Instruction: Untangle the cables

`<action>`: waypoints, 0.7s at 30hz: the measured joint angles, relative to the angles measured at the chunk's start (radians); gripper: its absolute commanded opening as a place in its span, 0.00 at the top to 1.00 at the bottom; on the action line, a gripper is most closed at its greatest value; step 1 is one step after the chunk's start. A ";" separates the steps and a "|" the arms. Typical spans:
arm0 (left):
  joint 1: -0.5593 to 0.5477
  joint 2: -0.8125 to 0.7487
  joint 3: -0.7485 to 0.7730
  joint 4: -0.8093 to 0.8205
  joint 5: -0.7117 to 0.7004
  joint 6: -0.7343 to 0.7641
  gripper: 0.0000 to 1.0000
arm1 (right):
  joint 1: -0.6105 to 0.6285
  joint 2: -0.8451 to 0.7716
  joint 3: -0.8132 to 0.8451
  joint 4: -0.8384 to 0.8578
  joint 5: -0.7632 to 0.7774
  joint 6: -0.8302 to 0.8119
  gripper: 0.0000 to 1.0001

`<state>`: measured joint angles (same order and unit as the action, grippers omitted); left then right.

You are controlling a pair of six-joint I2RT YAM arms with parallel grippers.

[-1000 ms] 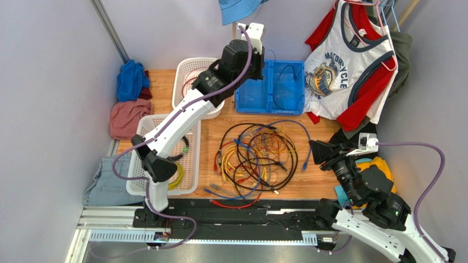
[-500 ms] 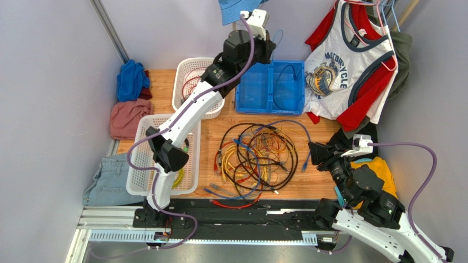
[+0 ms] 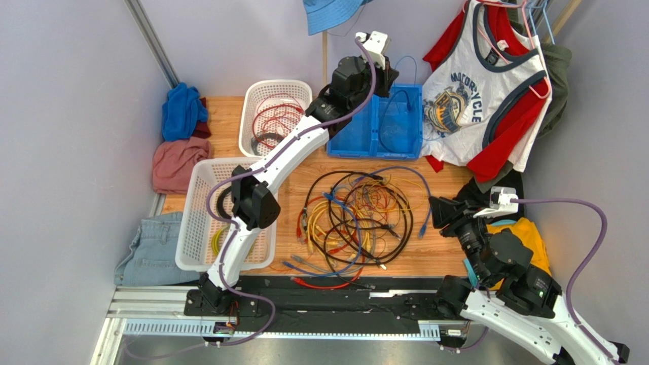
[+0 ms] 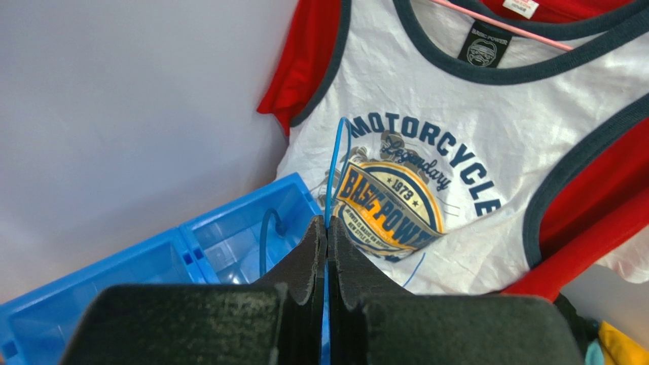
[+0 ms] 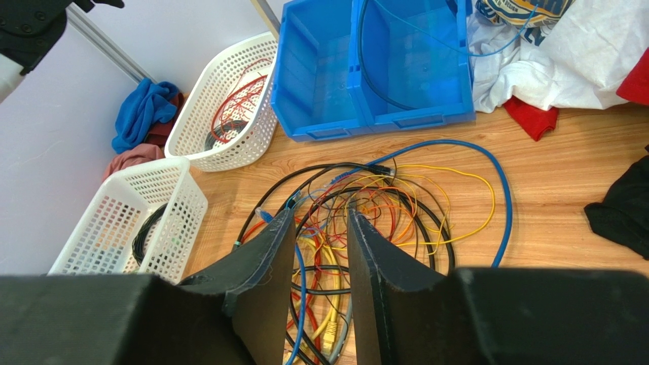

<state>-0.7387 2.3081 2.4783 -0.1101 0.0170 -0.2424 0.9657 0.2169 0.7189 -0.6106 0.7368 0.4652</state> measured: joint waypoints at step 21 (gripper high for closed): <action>0.016 -0.086 -0.103 0.084 -0.253 0.157 1.00 | 0.000 -0.019 0.000 0.001 0.007 -0.003 0.65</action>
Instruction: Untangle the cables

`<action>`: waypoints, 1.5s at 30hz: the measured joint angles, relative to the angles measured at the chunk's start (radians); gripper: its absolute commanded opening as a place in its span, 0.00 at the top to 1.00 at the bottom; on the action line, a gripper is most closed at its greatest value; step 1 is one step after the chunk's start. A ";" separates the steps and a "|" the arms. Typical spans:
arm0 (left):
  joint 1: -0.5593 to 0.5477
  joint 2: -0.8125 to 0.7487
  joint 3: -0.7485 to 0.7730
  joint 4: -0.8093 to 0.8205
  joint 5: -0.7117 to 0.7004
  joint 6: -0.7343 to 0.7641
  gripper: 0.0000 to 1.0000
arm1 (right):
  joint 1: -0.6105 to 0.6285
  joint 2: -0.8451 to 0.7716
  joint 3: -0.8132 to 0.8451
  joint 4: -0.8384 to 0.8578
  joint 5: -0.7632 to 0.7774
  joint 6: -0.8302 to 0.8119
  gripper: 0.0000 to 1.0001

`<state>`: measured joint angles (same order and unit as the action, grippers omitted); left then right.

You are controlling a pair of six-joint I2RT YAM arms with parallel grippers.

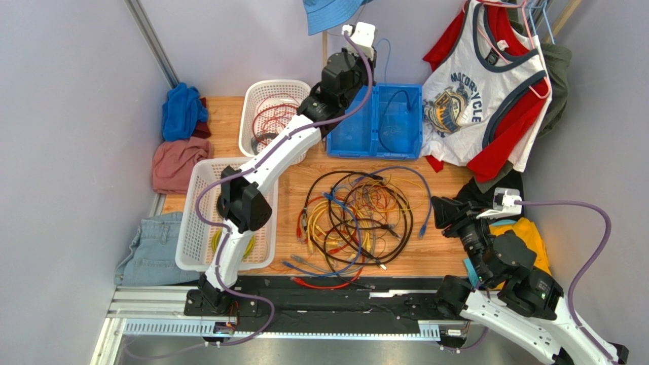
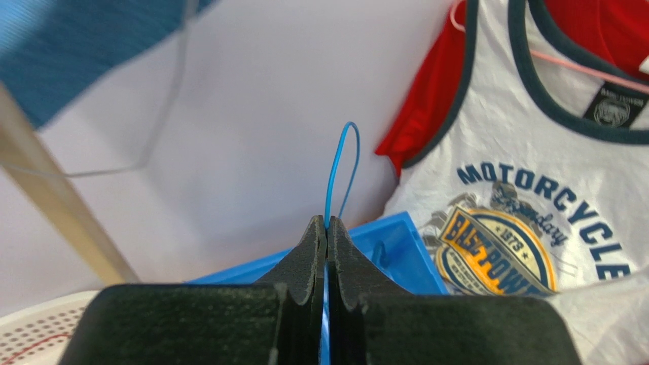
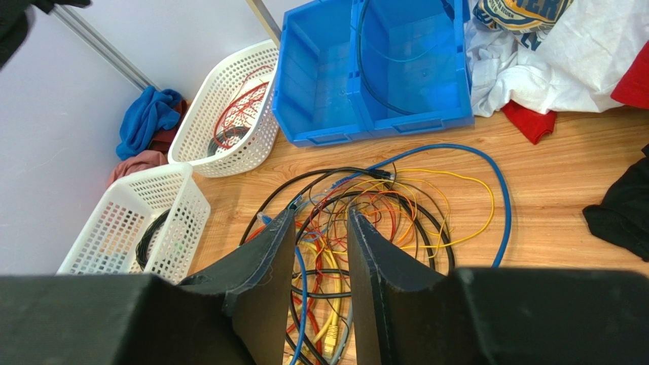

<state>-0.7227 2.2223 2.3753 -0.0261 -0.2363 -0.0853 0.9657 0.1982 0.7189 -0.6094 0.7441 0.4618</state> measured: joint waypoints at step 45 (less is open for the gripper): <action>0.025 0.111 -0.035 0.066 -0.300 0.256 1.00 | 0.000 -0.034 -0.012 0.010 0.006 -0.008 0.66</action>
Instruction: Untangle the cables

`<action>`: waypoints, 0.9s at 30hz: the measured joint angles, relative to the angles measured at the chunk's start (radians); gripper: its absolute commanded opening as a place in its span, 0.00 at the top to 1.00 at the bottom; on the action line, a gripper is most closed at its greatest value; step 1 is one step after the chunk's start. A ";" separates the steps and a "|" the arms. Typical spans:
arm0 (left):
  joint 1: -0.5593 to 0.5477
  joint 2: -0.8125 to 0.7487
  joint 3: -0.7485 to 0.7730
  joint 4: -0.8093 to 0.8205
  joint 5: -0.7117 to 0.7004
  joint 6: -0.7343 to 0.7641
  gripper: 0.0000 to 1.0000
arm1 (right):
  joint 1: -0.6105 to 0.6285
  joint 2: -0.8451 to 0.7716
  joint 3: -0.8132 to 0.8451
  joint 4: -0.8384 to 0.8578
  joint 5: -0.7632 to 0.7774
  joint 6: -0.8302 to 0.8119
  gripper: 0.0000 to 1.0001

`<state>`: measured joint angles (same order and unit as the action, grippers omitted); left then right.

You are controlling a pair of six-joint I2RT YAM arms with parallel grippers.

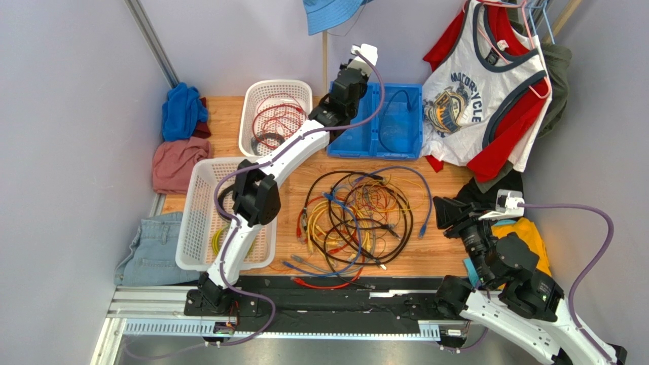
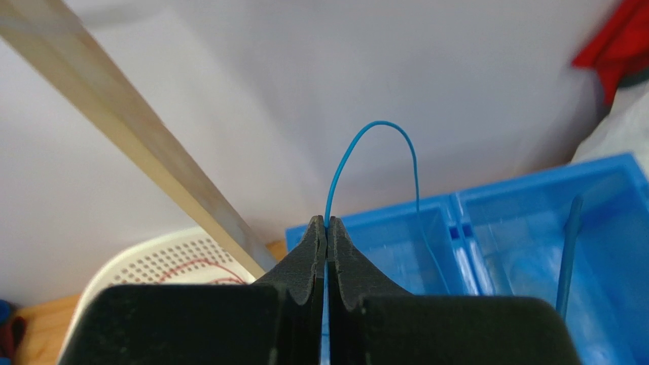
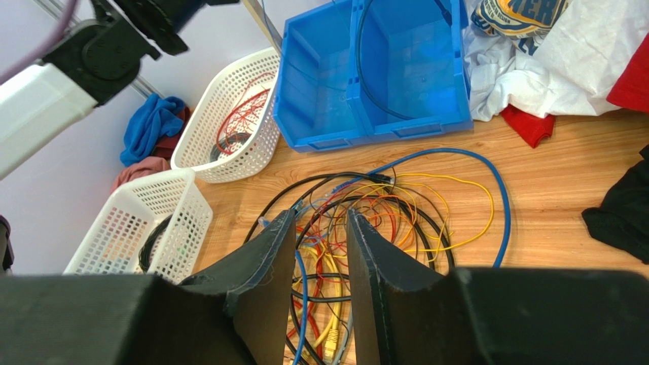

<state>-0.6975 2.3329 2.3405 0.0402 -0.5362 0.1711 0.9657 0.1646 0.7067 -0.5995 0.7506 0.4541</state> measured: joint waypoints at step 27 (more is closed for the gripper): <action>0.006 0.017 -0.158 -0.172 0.020 -0.188 0.69 | 0.000 0.002 -0.007 0.013 -0.001 0.001 0.66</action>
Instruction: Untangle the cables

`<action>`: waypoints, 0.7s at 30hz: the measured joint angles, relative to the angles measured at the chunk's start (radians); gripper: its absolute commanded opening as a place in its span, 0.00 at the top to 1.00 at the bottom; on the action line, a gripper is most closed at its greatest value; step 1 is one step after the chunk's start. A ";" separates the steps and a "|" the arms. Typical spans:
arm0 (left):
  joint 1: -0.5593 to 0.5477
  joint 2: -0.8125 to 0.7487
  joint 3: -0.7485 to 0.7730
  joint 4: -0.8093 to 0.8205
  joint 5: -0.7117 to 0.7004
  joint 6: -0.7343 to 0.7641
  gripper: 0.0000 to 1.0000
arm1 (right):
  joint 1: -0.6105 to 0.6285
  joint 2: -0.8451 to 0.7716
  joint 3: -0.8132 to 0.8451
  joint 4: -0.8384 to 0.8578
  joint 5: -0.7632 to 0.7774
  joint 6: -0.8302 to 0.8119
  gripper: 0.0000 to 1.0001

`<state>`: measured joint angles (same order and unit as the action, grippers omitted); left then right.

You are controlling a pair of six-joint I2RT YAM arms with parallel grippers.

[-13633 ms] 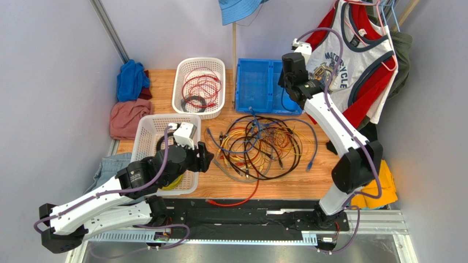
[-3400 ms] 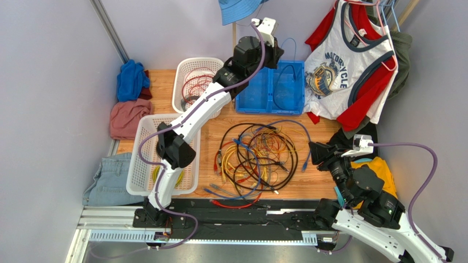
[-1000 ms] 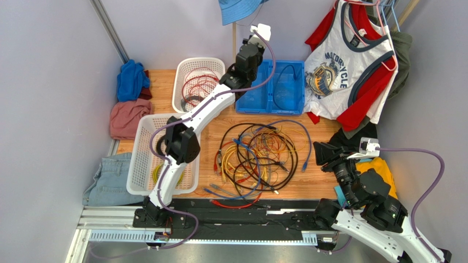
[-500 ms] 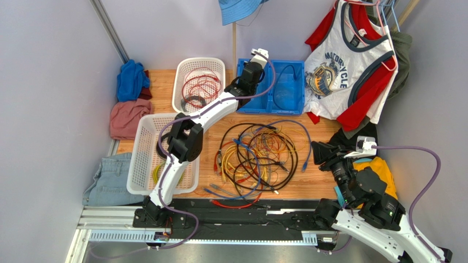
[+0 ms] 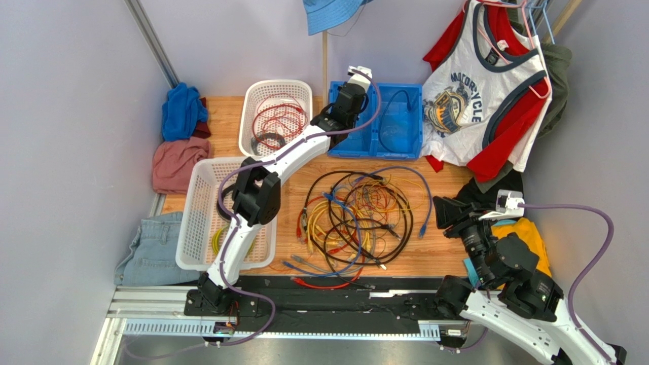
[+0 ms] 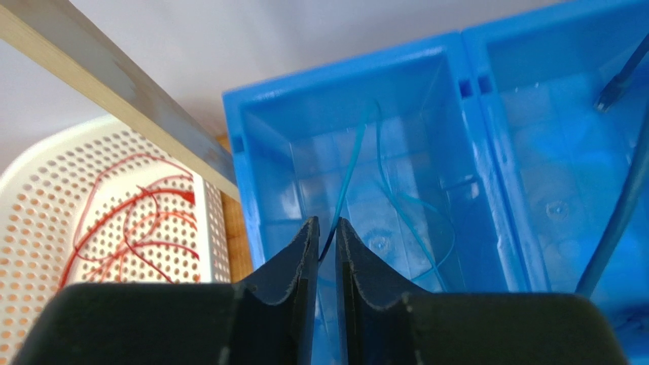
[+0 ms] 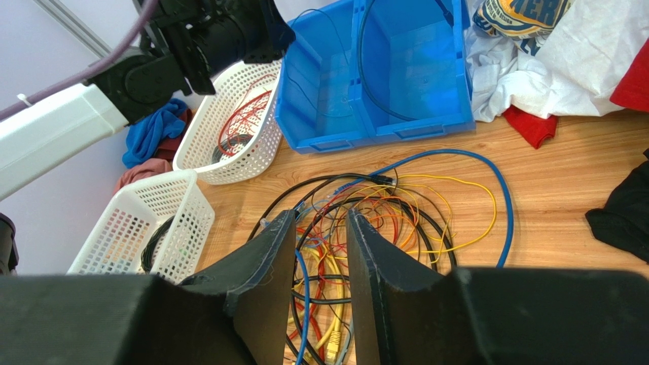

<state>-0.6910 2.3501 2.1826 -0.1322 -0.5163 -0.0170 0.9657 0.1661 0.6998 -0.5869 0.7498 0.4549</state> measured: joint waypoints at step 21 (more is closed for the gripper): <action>-0.015 -0.164 -0.181 -0.079 0.001 -0.081 0.30 | 0.000 0.000 -0.002 0.001 -0.001 0.002 0.64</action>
<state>-0.7063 2.1864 2.0014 -0.2115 -0.5156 -0.0982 0.9657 0.1661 0.6983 -0.5861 0.7486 0.4564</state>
